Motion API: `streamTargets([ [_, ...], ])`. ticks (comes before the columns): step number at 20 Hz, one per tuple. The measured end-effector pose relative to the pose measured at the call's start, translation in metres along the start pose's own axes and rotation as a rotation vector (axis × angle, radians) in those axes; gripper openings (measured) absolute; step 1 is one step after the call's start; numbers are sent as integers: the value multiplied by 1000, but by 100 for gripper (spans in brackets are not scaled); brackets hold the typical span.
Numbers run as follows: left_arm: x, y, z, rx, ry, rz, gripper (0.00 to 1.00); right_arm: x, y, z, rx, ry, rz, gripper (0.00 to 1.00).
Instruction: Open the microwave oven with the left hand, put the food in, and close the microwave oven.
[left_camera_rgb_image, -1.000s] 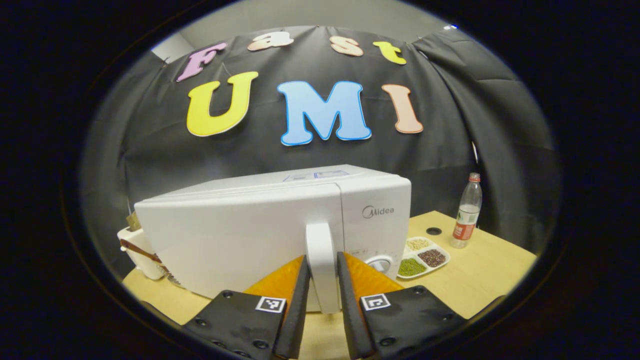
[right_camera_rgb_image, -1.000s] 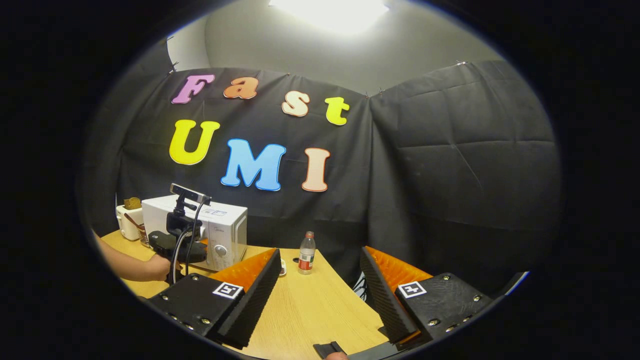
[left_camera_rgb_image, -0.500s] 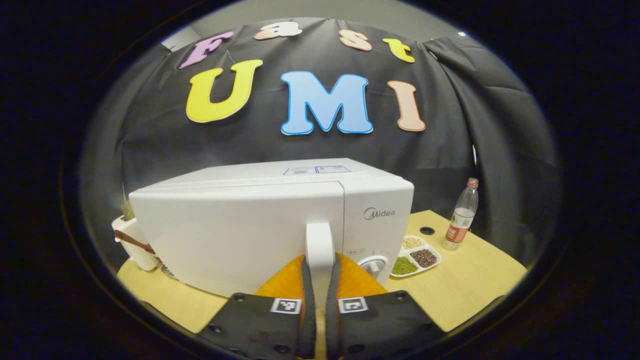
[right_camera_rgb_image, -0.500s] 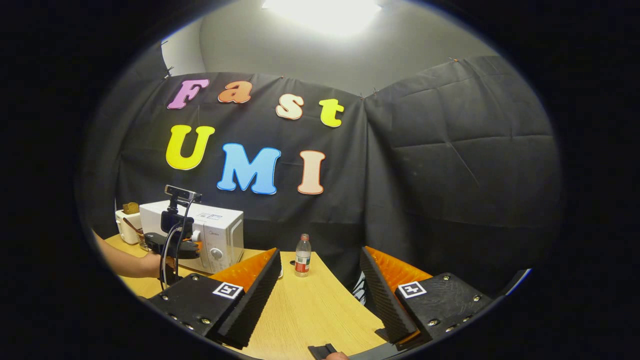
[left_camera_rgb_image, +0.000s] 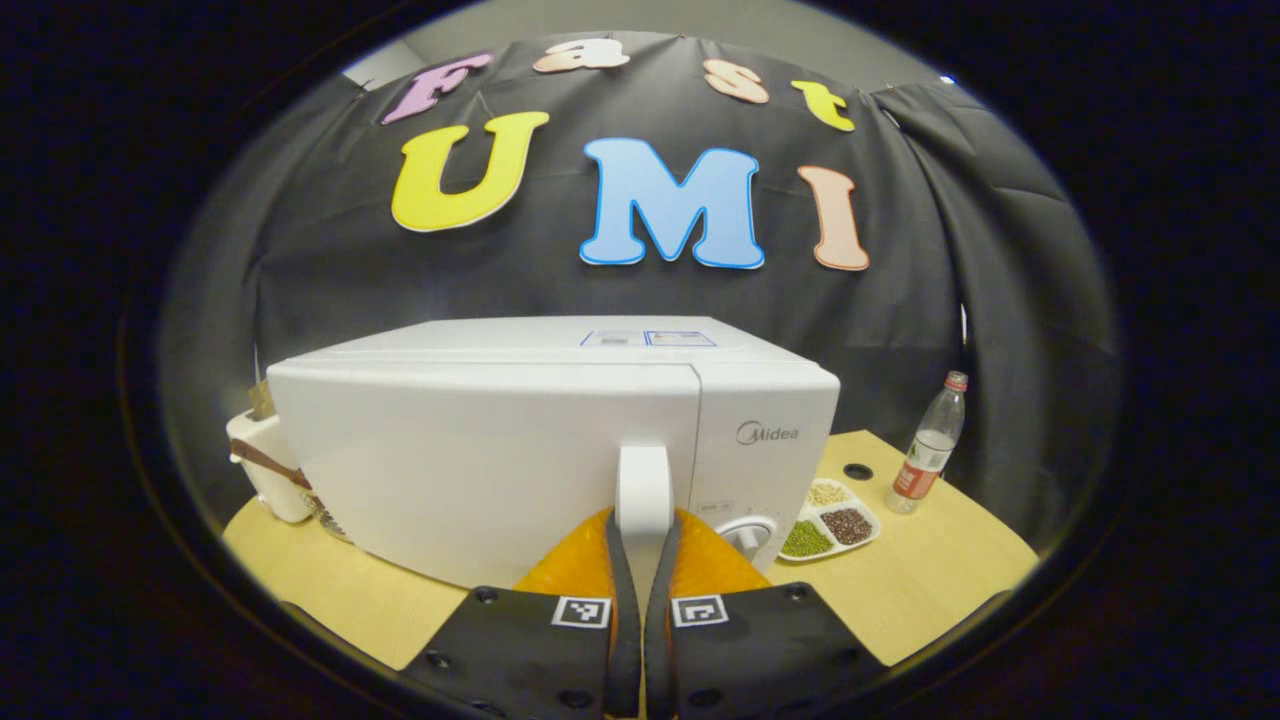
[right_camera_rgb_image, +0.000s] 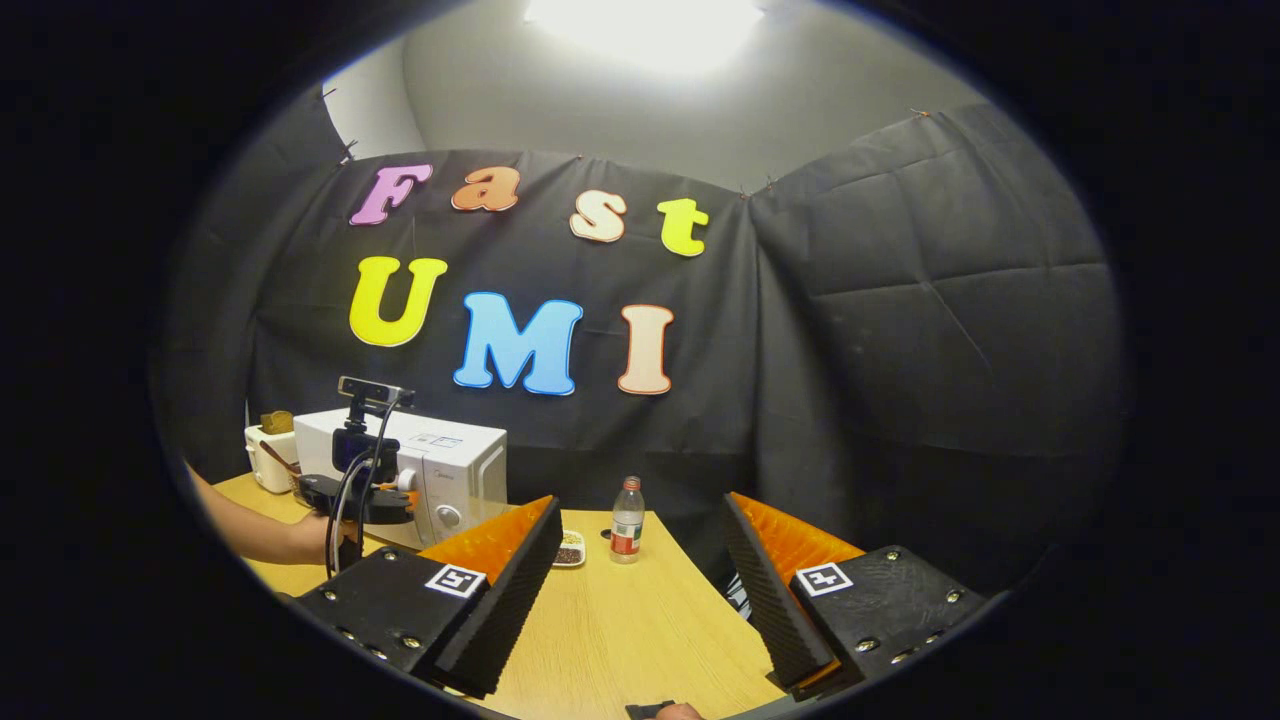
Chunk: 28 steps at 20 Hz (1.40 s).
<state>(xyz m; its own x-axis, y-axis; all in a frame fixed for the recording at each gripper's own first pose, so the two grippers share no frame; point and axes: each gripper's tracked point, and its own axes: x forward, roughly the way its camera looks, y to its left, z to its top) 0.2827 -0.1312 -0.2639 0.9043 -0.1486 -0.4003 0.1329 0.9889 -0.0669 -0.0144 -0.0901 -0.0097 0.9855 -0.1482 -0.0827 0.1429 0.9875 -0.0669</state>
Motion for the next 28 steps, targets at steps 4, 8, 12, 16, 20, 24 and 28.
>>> streamTargets([
  [4, -19, 3, -10, -14, 33, 22, 7, 18, 14, -1, 3, 1, 57, 97],
  [8, -50, 7, -14, 42, -17, -15, 6, 33, 30, -5, 25, -1, 123, 97],
  [12, -77, 17, -20, 28, 2, -21, 6, 41, 46, -6, 44, -2, 175, 97],
  [16, -108, 31, -28, 25, 12, -16, 7, 40, 67, -5, 41, -11, 232, 97],
  [20, -135, 46, -35, 24, 14, -3, 7, 35, 92, -2, 44, -17, 292, 97],
  [24, -161, 64, -41, 29, 14, 20, 8, 31, 116, 4, 33, -34, 345, 97],
  [28, -186, 86, -48, 28, 23, 40, 8, 25, 142, 5, 41, -33, 397, 97],
])
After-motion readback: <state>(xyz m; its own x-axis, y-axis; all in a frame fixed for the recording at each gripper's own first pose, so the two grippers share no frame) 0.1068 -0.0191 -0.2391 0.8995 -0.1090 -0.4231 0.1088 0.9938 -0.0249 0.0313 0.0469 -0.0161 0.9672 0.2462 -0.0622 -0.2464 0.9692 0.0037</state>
